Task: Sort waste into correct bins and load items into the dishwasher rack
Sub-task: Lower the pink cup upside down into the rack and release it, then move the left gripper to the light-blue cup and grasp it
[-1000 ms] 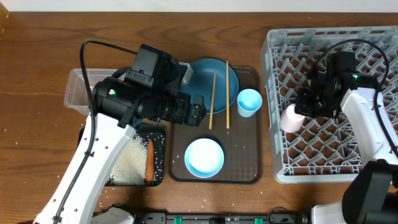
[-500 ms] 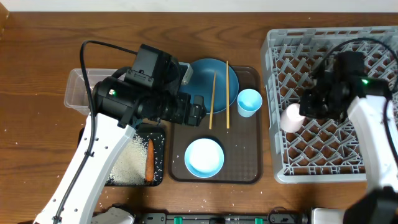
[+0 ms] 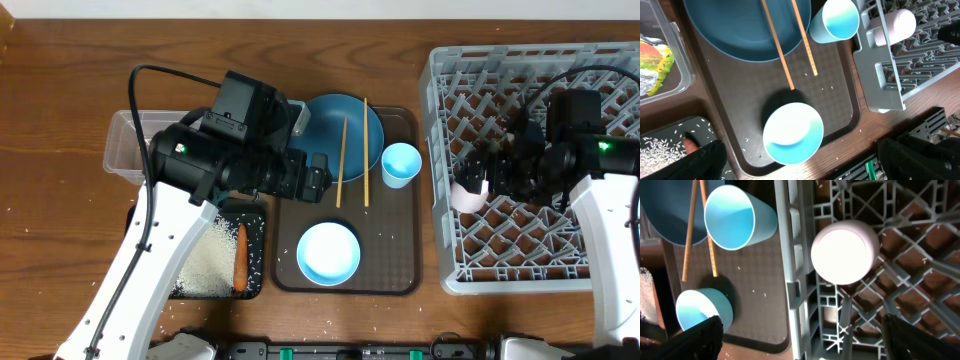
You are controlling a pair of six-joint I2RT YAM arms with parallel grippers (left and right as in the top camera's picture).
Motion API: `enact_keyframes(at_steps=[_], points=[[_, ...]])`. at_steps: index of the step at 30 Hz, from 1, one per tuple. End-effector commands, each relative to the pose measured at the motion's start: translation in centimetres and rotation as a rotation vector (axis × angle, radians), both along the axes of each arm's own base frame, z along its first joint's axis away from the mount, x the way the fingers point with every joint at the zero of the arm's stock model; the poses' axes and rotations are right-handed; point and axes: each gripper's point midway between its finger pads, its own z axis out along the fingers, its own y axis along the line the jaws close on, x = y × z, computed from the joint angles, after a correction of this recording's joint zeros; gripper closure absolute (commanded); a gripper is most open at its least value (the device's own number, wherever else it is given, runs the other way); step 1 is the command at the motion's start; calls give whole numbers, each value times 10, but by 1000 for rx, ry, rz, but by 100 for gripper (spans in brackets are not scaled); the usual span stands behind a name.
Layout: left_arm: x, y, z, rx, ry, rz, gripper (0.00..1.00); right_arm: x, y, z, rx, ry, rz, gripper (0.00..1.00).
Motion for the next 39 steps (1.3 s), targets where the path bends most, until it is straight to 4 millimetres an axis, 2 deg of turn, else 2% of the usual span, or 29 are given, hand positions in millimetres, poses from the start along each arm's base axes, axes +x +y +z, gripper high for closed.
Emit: enact_keyframes(at_steps=[1, 14, 18, 22, 26, 29, 33, 38, 39], points=[[0, 1, 0, 1, 0, 4, 1, -2, 6, 6, 13, -8, 16, 1], [0, 1, 0, 1, 0, 4, 1, -1, 5, 6, 6, -8, 14, 1], [15, -9, 11, -50, -71, 1, 1, -1, 5, 6, 6, -8, 14, 1], [18, -23, 22, -137, -88, -28, 1, -1, 5, 6, 6, -8, 14, 1], [20, -24, 24, -141, -102, -28, 1, -1, 5, 6, 6, -8, 14, 1], [28, -32, 30, -191, -105, 14, 1, -1, 5, 6, 6, -8, 14, 1], [31, -50, 26, -231, -46, 66, 1, -1, 5, 6, 6, -8, 14, 1], [37, -86, 6, -237, -19, 13, 2, -1, 5, 6, 6, -8, 14, 1], [38, -94, 0, -236, -9, 3, 4, -1, 5, 6, 6, -8, 14, 1]])
